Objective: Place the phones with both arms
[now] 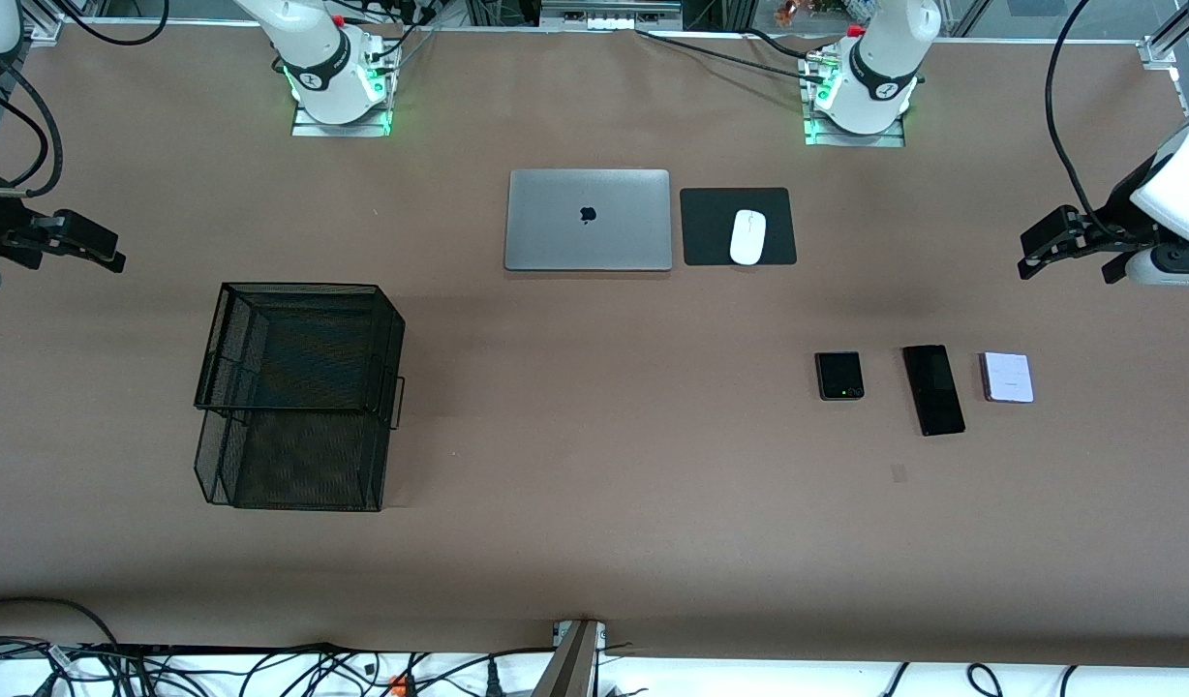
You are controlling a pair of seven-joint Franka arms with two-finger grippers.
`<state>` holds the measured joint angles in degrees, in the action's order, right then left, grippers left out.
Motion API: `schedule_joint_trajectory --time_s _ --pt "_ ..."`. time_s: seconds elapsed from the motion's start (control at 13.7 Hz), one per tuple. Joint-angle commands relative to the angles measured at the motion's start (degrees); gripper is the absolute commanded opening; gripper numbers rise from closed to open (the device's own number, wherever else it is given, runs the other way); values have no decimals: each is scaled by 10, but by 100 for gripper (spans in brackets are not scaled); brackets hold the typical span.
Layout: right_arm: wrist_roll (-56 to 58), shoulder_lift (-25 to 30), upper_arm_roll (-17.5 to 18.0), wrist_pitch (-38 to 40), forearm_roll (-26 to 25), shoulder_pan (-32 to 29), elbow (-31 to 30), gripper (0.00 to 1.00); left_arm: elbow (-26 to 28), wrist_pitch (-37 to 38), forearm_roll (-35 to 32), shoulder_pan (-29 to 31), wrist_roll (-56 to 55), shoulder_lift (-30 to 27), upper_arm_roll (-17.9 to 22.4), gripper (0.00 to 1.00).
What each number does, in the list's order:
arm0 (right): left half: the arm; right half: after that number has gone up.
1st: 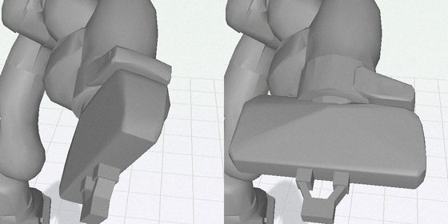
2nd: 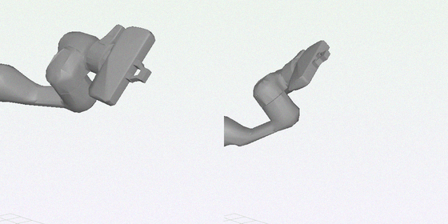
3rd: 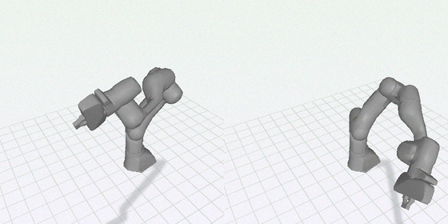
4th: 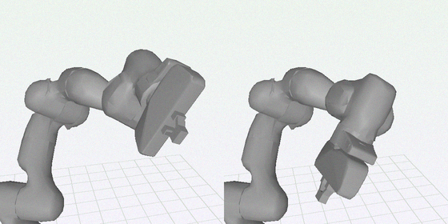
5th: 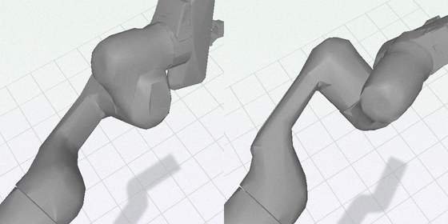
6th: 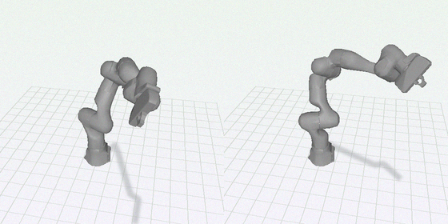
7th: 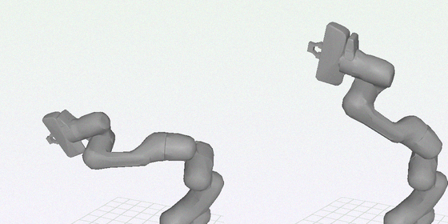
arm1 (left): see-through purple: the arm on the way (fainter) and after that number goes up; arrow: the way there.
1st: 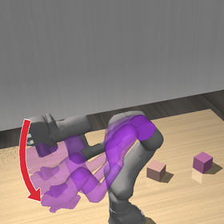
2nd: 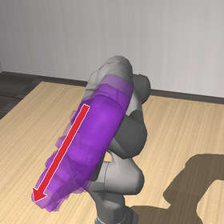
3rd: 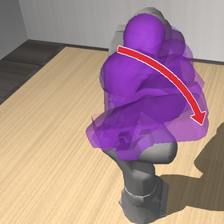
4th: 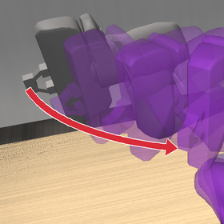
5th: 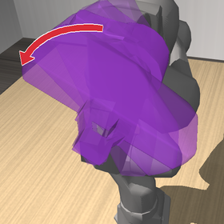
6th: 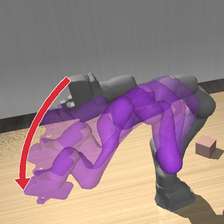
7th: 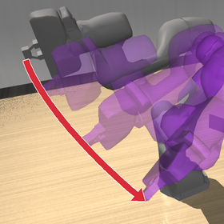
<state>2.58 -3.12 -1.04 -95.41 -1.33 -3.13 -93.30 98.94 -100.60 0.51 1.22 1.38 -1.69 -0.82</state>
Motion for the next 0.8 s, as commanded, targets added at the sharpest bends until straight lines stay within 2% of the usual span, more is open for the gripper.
schedule_joint_trajectory --time_s 0.0,0.73 --pt "-3 9 1 0 -4 -2 -4 100 -23 21 12 -2 6 8 1 100" --pt "-7 9 4 16 -2 1 1 100 -33 67 7 -3 3 21 0 100"
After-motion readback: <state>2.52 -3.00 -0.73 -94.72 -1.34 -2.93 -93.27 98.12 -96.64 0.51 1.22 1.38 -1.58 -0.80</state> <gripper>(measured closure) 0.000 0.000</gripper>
